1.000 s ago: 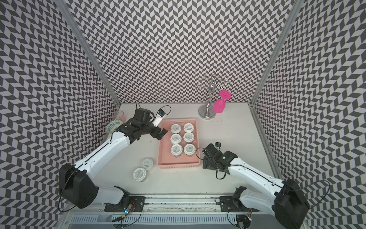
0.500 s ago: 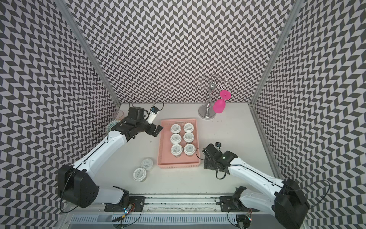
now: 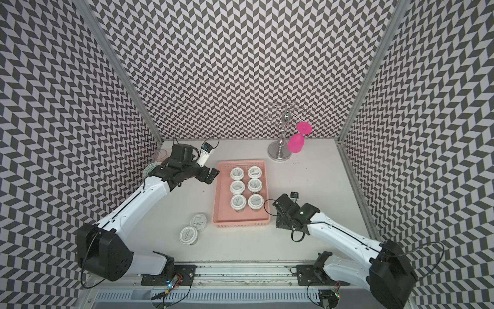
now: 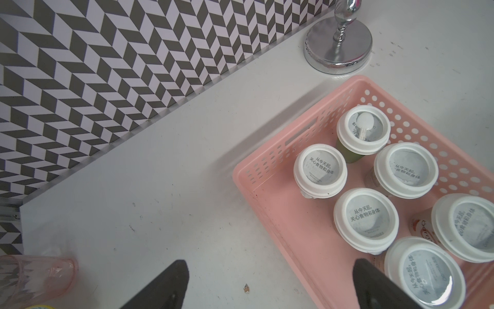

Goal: Put the yogurt in the basket
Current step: Pick up the yogurt from the center of the board.

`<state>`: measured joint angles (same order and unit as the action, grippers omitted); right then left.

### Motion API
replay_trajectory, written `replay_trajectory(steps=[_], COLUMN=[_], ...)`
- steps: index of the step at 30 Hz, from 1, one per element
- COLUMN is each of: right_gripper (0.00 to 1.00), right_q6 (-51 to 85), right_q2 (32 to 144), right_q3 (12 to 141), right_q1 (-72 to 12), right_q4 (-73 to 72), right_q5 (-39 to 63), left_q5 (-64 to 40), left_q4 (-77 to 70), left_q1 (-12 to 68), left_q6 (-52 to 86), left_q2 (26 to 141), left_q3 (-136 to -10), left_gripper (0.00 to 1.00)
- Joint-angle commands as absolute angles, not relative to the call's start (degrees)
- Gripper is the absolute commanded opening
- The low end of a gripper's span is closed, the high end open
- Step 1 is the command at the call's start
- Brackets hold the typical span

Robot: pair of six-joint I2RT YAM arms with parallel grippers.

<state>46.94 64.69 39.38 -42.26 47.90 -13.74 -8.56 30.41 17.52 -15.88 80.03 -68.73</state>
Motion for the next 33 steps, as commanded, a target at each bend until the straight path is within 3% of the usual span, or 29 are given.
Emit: replay_trajectory(steps=[1, 33], right_gripper=[0.8, 0.76], right_q6=[46.85, 45.32], right_q2=[64.86, 62.93], right_q3=[39.61, 46.2], right_q1=[-42.63, -42.81], right_q4=[47.26, 54.39], right_q5=[-14.94, -16.17], left_q5=[-9.58, -10.14], left_q4=[29.01, 28.39], left_q1=[17.13, 16.35], left_q6=[-15.59, -15.64], left_q2=[78.36, 77.06], left_q3=[-69.35, -68.31], left_gripper=[1.0, 0.99])
